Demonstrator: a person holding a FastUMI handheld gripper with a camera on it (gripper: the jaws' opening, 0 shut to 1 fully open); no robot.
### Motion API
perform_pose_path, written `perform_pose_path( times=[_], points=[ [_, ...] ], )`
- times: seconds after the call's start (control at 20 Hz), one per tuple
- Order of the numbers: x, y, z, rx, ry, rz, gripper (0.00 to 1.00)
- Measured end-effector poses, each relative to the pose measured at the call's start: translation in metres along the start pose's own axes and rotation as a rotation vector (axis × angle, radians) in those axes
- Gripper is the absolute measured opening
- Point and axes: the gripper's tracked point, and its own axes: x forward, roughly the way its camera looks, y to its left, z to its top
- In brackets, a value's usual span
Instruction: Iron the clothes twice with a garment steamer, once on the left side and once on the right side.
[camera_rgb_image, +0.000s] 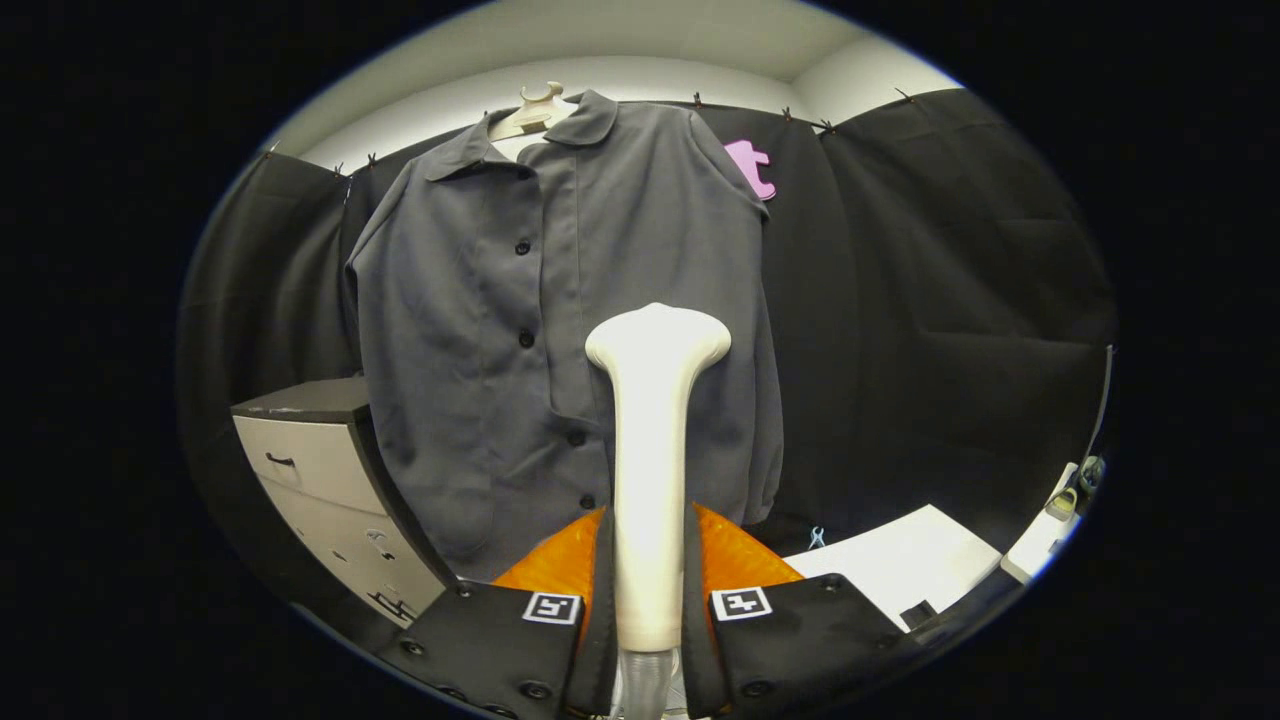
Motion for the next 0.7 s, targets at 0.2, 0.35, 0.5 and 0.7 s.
perform_pose_path(
  times=[0.2,0.35,0.5,0.7],
  points=[
    [-0.002,-0.003,-0.034,0.008,0.044,0.000,0.34],
    [-0.004,-0.005,-0.056,0.030,0.077,0.000,0.34],
    [-0.005,-0.006,-0.072,0.036,0.095,-0.007,0.34],
    [-0.011,-0.011,-0.091,0.067,0.126,-0.021,0.34]
  ],
)
